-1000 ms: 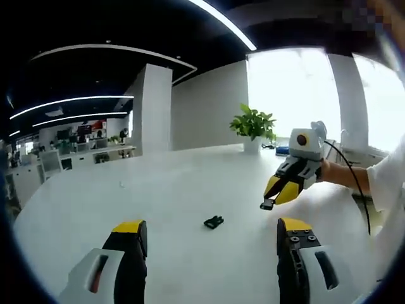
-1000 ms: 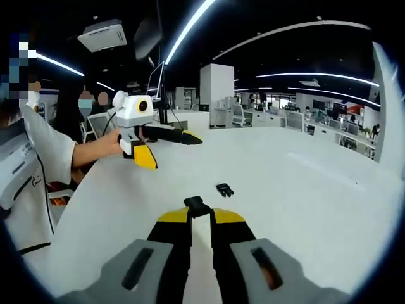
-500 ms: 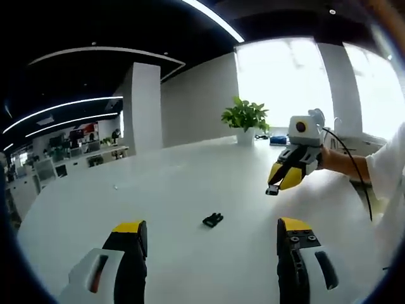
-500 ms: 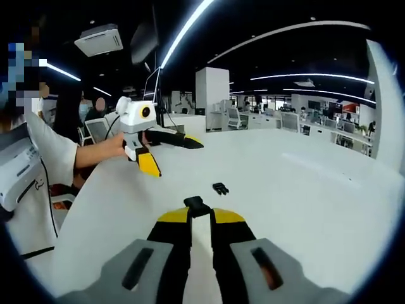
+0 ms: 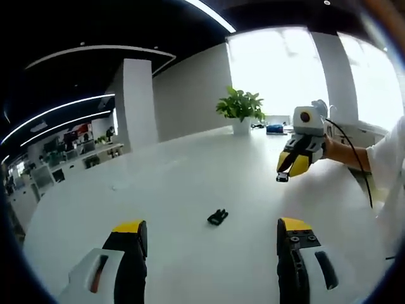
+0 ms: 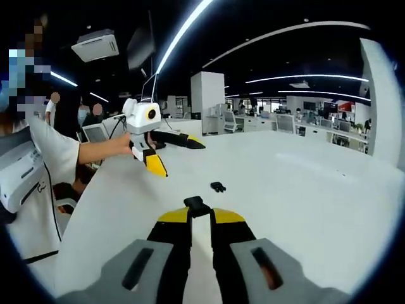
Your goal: Snap the two parts of the plastic buckle together until the buckle closes and remains connected.
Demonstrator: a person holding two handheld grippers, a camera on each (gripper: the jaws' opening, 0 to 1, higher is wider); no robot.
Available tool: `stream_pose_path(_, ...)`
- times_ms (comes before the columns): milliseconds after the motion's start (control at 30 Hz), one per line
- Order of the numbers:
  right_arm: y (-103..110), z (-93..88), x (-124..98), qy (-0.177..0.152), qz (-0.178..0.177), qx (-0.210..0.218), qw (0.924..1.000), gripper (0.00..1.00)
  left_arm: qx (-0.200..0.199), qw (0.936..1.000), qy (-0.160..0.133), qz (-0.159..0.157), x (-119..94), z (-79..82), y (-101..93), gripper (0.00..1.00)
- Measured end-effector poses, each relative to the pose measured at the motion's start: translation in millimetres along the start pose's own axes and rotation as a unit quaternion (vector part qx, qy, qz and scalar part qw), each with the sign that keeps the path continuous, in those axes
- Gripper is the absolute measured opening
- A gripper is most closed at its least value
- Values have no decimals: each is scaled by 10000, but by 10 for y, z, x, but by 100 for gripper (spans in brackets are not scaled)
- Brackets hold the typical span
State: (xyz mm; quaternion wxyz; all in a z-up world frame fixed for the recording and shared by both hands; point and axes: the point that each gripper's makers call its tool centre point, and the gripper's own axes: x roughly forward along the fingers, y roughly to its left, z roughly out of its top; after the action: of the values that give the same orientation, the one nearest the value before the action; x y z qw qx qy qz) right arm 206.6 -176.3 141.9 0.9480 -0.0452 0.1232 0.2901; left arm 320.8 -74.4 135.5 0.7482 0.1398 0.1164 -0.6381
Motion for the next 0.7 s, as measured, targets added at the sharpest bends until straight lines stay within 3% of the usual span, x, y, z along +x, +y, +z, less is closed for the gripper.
stream_pose_path(333, 6, -81, -73, -40, -37, 116, 9999, 10, 343, 9983, 454, -123, 84, 14, 43, 85)
stream_pose_path(600, -8, -92, -76, -73, -50, 154, 9998, 10, 927, 9916, 880, -181, 135, 15, 33, 85)
stream_pose_path(700, -13, -84, -73, -71, -71, 131, 9999, 10, 927, 9907, 973, -217, 155, 20, 30, 85)
